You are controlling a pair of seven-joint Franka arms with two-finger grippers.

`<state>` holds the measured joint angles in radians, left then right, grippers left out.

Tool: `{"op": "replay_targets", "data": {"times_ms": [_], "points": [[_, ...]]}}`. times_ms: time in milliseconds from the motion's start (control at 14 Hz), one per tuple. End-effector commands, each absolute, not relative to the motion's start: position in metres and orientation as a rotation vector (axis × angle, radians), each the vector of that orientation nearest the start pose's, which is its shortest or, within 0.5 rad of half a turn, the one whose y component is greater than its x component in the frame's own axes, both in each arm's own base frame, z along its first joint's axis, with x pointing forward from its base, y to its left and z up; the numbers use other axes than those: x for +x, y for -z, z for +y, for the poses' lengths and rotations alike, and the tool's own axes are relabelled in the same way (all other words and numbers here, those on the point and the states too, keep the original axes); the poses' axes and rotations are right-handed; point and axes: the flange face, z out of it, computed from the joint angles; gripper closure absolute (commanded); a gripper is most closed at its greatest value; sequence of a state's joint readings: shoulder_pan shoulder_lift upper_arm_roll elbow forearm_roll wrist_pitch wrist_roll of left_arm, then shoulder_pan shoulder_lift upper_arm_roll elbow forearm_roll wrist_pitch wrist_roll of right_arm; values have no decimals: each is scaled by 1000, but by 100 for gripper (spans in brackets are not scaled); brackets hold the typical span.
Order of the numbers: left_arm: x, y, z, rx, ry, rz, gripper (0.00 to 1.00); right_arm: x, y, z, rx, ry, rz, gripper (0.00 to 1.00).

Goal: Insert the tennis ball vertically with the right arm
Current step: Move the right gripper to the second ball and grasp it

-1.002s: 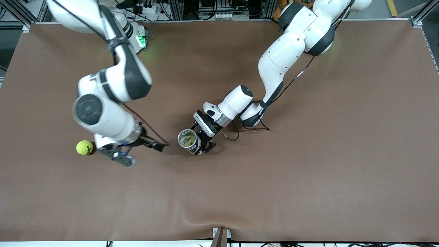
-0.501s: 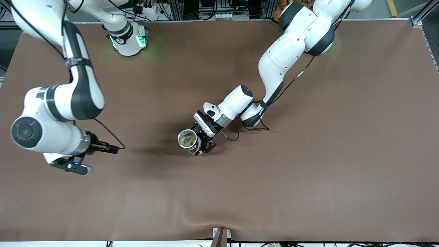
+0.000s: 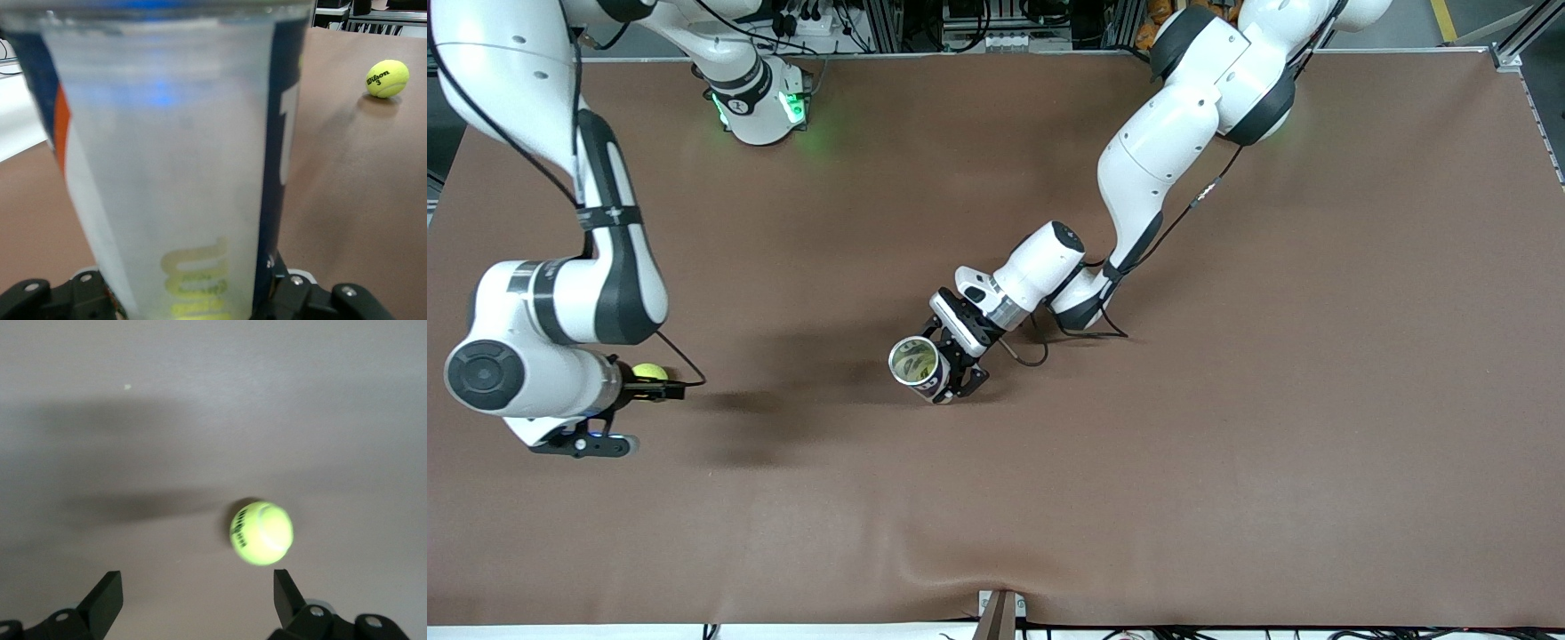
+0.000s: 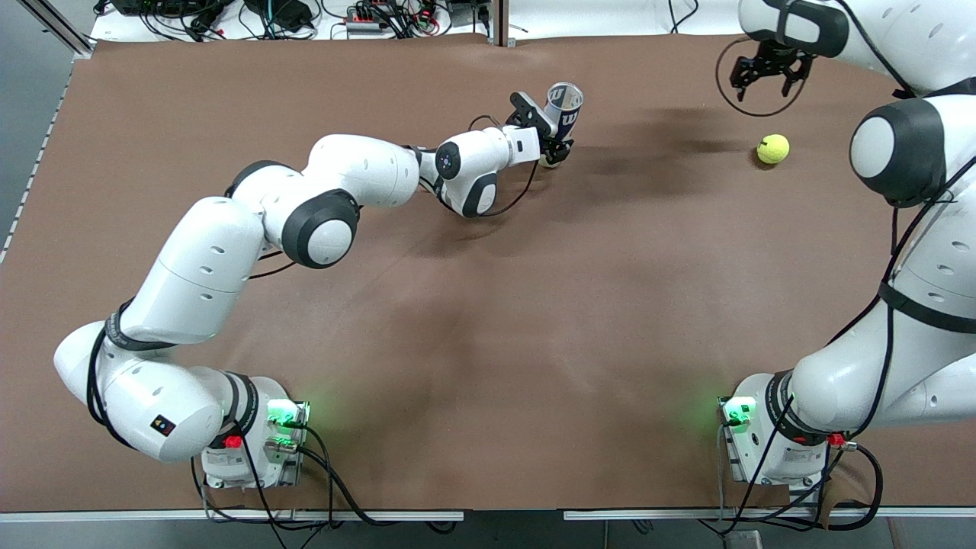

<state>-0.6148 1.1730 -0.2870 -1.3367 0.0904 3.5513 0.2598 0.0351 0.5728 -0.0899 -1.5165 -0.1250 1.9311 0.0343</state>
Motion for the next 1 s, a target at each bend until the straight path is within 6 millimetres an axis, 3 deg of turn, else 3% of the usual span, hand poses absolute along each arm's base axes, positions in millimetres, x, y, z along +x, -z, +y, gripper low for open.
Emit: {"op": "replay_targets", "data": {"times_ms": [0, 143, 358, 931], "points": [[529, -158, -543, -2825, 1723, 1391, 20, 676, -289, -74, -3289, -230, -83, 0], [529, -158, -544, -2824, 1723, 1393, 20, 666, -253, -95, -3280, -184, -128, 0], [529, -159, -544, -2822, 1725, 1392, 19, 653, -221, -104, -3273, -142, -142, 0], [529, -157, -544, -2813, 1722, 1406, 19, 636, -202, -111, -3256, -226, -119, 0]]}}
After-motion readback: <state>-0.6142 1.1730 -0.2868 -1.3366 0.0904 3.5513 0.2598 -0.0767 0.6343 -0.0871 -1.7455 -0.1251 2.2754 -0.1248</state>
